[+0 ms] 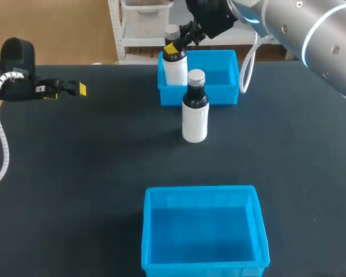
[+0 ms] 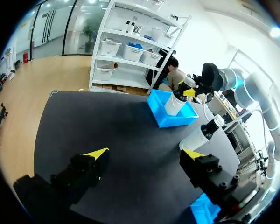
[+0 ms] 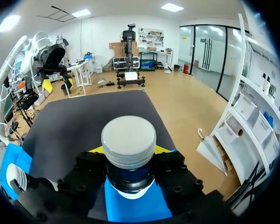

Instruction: Pick up the bottle, and place it in the far bin if it is heavy, or in the near bin if it is light.

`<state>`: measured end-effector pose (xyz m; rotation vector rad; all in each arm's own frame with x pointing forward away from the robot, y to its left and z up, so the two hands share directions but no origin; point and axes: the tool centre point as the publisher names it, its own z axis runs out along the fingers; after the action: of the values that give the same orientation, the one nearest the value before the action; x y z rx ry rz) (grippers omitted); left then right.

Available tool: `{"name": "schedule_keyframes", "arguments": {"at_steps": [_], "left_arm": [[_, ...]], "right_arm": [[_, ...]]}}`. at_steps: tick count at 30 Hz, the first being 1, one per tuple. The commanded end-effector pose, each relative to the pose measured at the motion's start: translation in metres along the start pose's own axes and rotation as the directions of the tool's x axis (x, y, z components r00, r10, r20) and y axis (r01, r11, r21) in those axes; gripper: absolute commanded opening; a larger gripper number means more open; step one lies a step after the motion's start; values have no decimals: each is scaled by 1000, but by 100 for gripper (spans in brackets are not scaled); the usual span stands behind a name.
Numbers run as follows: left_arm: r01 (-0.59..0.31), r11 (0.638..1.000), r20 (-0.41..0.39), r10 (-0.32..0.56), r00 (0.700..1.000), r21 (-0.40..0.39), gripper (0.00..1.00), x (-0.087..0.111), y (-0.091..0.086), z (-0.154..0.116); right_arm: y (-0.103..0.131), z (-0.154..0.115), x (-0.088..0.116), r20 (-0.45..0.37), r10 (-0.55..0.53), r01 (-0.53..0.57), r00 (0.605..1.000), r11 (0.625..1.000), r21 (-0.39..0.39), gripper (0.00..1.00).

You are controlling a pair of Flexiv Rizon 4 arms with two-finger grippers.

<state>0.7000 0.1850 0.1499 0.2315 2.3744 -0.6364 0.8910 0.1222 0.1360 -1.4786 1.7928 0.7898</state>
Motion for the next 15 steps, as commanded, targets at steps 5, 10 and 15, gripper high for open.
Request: {"name": "schedule_keyframes", "arguments": {"at_steps": [5,10,15], "left_arm": [[0,1000,0,0,1000,0,100,0,0,0],[0,1000,0,0,1000,0,100,0,0,0],[0,1000,0,0,1000,0,100,0,0,0]], "right_arm": [[-10,4,-3,-7,6,-6,1000,992,-127,0],[-11,5,-2,-9,9,-10,1000,992,-129,0],[-11,6,-2,-12,9,-10,1000,991,-131,0]]}}
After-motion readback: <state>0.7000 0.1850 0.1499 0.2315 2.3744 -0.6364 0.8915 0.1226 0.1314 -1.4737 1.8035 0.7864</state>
